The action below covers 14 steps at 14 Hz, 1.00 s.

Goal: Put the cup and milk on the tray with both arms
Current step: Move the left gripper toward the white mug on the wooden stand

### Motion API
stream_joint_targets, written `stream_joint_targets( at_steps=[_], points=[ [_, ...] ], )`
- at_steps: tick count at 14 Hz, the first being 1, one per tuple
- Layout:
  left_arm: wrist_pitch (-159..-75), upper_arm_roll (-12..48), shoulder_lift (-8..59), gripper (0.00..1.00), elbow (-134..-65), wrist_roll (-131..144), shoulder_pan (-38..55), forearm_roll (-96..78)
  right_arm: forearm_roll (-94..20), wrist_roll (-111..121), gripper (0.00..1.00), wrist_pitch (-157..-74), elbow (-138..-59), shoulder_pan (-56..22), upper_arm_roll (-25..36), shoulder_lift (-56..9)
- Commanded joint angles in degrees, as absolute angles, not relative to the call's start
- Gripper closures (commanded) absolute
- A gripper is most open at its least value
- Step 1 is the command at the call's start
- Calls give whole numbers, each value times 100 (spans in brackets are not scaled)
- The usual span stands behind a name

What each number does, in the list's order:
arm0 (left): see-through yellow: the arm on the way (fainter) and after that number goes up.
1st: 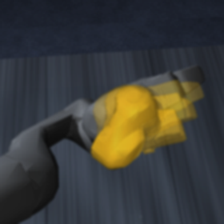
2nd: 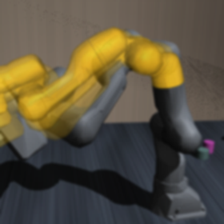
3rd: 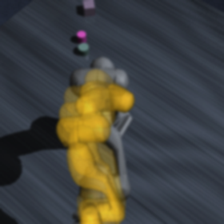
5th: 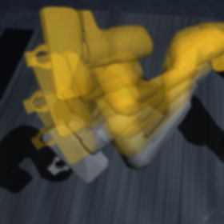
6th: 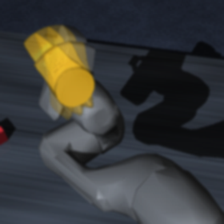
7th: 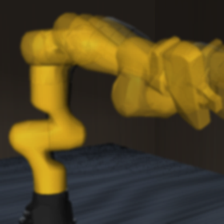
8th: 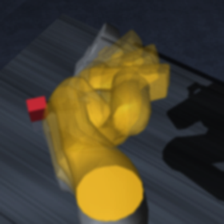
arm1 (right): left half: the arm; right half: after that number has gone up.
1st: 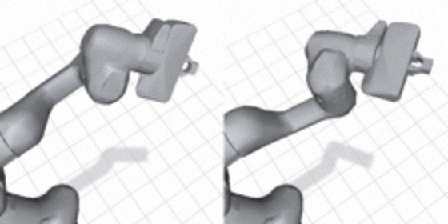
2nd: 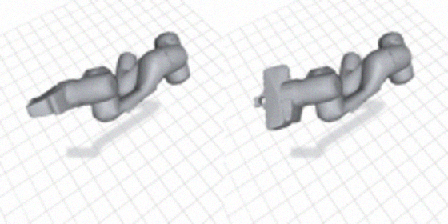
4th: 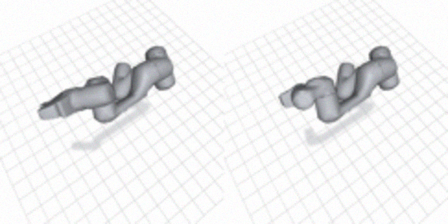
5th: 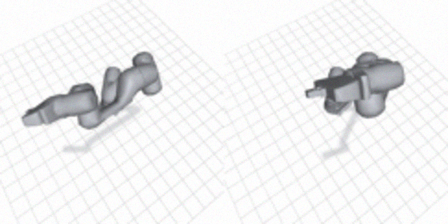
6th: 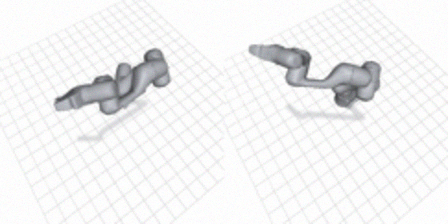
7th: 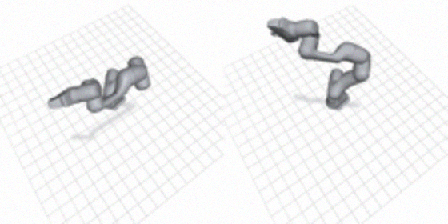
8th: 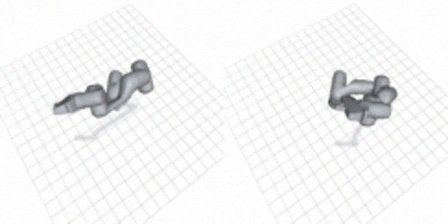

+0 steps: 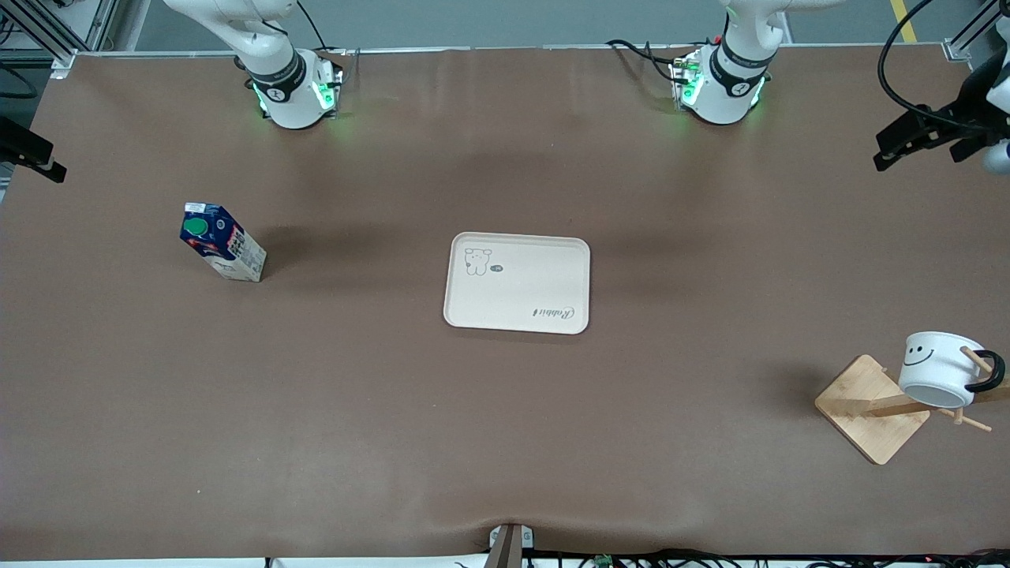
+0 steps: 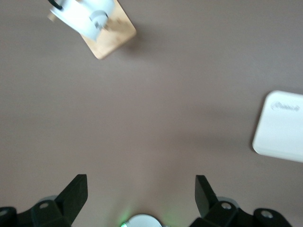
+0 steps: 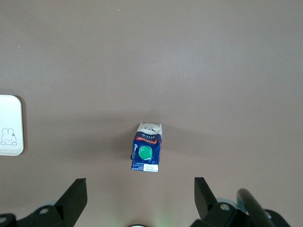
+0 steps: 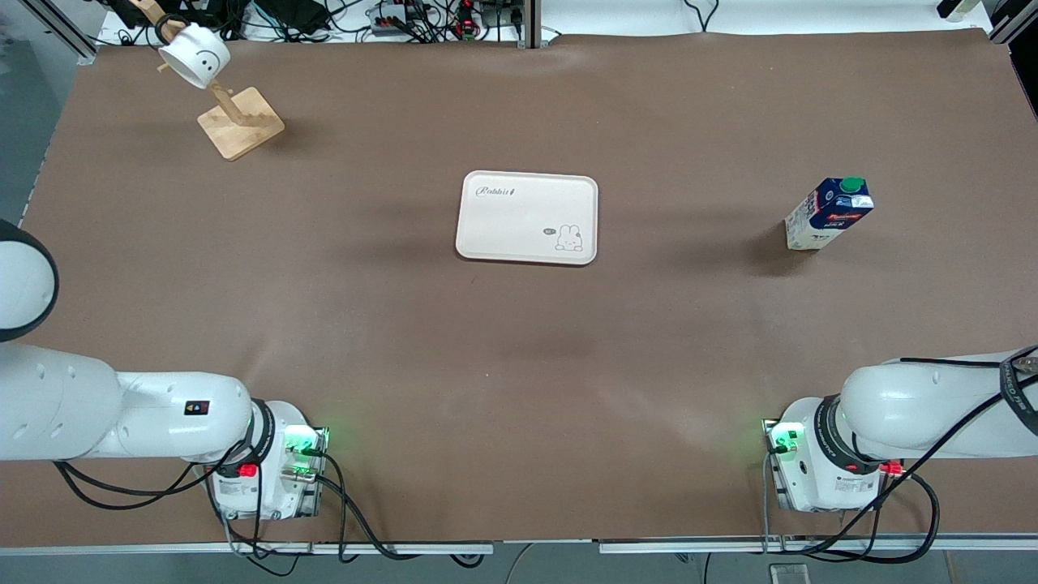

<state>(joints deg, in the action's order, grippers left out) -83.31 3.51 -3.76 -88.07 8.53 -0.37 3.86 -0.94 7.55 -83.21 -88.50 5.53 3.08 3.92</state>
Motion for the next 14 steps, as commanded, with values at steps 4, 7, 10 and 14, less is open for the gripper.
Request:
stream_joint_targets(
  at_steps=[4,7,10,14],
  points=[
    [-9884,387,-334,0,-9639,713,-606,554,-44,721,0,-8376,-8824,606,255,378],
    [-11000,387,-317,0,-10246,82,-1062,554,-44,721,0,-8367,-8824,615,255,378],
    [-12204,396,-264,0,-10861,-728,-1502,309,-44,721,0,-8367,-8824,615,255,369],
    [-13847,395,-194,0,-11731,-1343,-1757,185,-44,729,0,-8367,-8824,624,264,369]
  ],
)
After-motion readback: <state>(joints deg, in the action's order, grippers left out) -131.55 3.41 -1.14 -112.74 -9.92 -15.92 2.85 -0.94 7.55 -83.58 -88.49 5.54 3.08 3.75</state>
